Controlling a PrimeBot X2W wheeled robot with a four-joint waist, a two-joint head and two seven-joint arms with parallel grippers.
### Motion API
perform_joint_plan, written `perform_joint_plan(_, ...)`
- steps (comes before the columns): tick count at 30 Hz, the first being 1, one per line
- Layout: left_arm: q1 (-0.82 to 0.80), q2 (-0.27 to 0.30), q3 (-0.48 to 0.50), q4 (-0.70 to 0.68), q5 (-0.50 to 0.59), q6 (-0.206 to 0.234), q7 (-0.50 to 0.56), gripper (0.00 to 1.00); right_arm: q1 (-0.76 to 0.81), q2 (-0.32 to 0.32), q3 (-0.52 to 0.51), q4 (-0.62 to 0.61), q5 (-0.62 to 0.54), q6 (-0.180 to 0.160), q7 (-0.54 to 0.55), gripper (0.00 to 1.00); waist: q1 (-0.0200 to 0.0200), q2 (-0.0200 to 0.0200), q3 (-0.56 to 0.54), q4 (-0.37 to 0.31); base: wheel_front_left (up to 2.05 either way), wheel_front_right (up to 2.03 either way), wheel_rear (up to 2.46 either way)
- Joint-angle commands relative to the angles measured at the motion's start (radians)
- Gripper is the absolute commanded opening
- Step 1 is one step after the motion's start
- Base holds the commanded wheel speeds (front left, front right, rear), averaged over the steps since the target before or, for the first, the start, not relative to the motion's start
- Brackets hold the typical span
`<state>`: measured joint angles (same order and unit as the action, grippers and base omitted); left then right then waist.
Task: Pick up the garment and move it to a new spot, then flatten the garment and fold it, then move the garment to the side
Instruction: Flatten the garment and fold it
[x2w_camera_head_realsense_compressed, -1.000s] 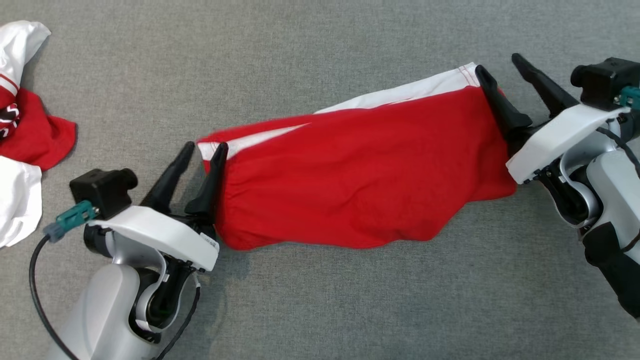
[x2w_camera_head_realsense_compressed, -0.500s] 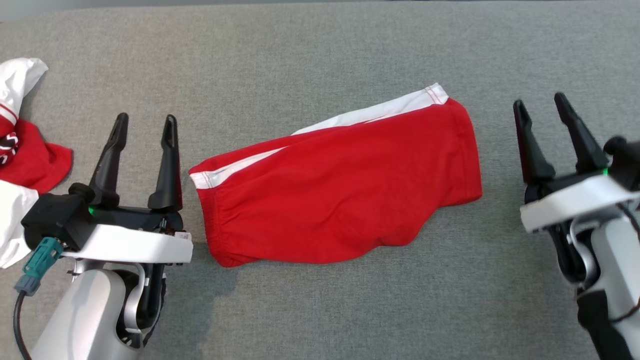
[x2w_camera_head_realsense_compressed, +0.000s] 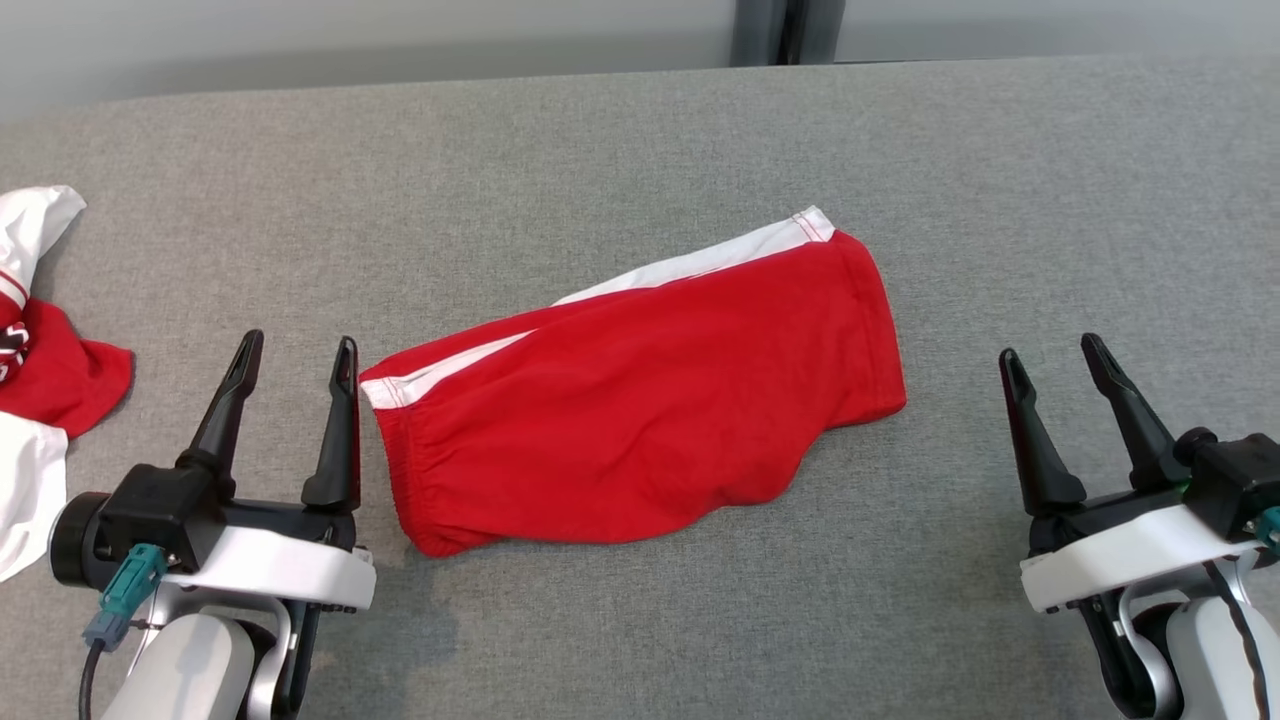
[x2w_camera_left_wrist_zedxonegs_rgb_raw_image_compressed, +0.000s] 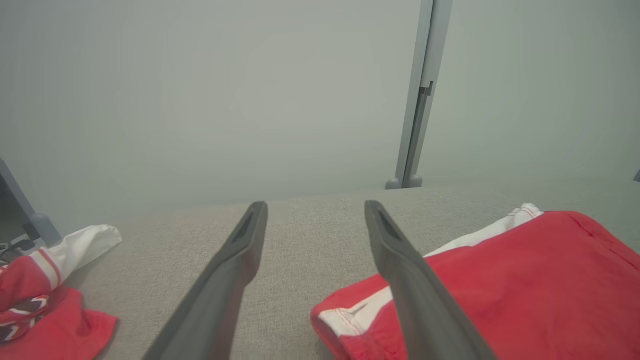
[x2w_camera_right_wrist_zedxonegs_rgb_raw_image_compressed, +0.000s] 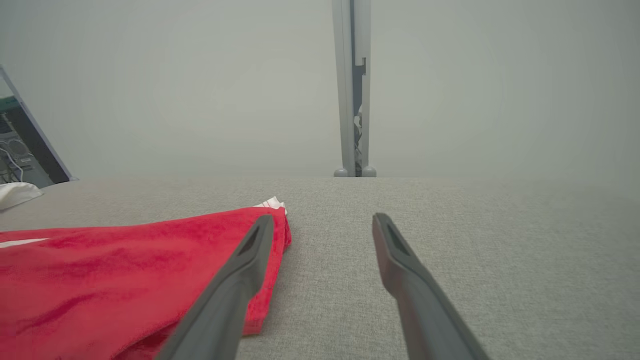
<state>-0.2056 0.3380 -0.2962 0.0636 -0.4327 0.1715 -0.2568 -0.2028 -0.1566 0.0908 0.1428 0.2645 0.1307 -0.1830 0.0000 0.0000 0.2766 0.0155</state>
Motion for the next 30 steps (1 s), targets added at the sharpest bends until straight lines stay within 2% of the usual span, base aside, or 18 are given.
perform_joint_plan(1,0.009,0.011,0.004,0.003,0.002,-0.003,-0.003,1.00,0.019,0.005,-0.009,-0.026,-0.008,0.000,0.018,1.00,0.0000,0.0000,-0.008,-0.005,0.00,0.00,0.00)
perform_joint_plan(11,0.006,0.010,0.002,0.014,-0.005,-0.011,-0.005,1.00,0.044,0.015,-0.016,-0.075,-0.010,0.000,0.049,1.00,0.0000,0.0000,-0.017,-0.003,0.00,0.00,0.00)
perform_joint_plan(22,-0.009,0.007,-0.009,0.013,-0.001,-0.012,-0.004,1.00,0.021,0.010,-0.017,-0.075,-0.013,0.000,0.067,1.00,0.0000,0.0000,-0.006,0.013,0.00,0.00,0.00)
perform_joint_plan(26,-0.013,0.004,-0.009,0.007,-0.003,-0.002,-0.003,1.00,-0.051,-0.007,0.027,-0.024,0.002,0.000,0.085,1.00,0.0000,0.0000,0.015,0.021,0.00,0.00,0.00)
perform_joint_plan(30,-0.025,-0.007,-0.023,0.003,-0.002,-0.006,0.001,1.00,-0.127,-0.033,0.103,0.084,0.022,0.000,0.083,1.00,0.0000,0.0000,0.034,0.042,0.00,0.00,0.00)
